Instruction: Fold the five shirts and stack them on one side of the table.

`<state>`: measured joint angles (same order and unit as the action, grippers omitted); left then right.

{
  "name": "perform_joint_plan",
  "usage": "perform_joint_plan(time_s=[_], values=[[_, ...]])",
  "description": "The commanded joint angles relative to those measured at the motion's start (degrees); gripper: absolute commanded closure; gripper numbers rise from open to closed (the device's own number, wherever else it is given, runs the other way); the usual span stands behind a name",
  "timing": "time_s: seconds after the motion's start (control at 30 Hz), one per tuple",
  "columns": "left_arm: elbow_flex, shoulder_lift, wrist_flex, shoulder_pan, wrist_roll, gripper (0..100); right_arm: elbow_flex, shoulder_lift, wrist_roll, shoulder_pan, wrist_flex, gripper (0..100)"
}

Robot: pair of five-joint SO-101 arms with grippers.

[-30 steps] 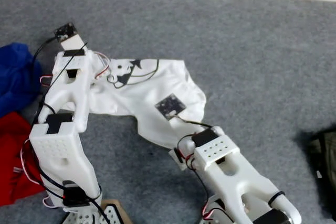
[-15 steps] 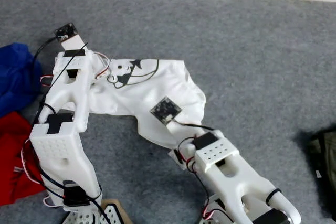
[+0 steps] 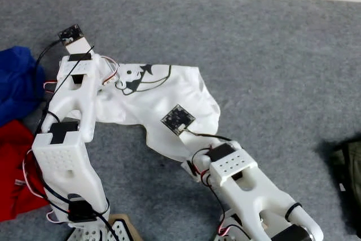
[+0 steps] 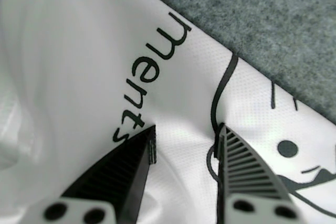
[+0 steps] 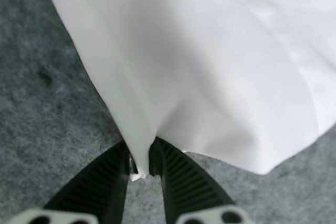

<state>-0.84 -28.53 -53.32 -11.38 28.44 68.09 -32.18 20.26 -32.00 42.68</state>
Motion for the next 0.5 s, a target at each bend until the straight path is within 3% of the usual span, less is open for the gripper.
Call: perform_joint_plan(time_s=[0.0,0.33,0.47], values=[[-1.2,0.0,0.2,-0.7,0.4,79,-8.7,-1.3,1.2,4.4,4.2,99.1],[-1.2,0.0,0.2,-0.7,0.4,79,-22.9,-0.6,1.1,7.1,8.6,99.1],[-1.2,0.0,0.2,-0.7,0.4,79,-29.8,6.5,1.1,7.5,8.7,99.1]])
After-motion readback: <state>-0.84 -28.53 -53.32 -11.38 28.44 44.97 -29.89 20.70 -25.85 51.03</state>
